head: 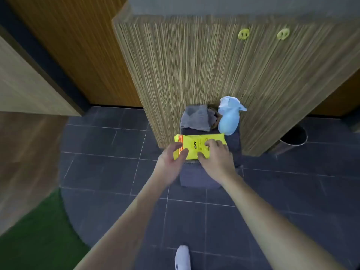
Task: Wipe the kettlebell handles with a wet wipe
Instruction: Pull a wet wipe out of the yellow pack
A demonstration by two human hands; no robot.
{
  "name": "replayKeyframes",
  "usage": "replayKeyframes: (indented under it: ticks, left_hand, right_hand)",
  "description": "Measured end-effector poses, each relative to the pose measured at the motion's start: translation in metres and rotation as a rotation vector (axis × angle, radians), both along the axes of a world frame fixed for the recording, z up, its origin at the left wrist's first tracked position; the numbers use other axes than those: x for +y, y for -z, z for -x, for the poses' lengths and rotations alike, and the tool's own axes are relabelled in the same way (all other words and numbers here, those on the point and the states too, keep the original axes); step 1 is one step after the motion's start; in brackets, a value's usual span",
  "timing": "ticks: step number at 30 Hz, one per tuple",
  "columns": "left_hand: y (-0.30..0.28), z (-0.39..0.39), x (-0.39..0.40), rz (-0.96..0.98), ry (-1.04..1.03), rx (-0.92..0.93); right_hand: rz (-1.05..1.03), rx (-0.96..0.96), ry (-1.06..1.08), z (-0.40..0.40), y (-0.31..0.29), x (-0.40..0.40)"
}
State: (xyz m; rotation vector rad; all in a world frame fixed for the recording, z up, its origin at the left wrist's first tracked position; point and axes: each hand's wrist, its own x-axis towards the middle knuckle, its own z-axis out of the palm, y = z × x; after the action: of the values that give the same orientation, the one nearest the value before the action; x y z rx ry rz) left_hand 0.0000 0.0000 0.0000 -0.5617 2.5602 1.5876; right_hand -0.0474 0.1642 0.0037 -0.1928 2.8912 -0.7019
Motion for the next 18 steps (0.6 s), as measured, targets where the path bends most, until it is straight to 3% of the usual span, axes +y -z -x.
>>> replayKeyframes:
  ticks: [6, 11, 18]
  left_hand:
    - [0.071, 0.055, 0.006, -0.032, 0.005, 0.026]
    - [0.118, 0.079, 0.012, -0.047, -0.007, 0.061]
    - [0.144, 0.089, 0.018, 0.025, 0.018, 0.094]
  right_hand:
    - [-0.082, -0.073, 0.03, 0.045, 0.087, -0.035]
    - [-0.242, 0.159, 0.082, 0.074, 0.14, -0.05]
    - [-0.102, 0.261, 0.1, 0.086, 0.147, -0.041]
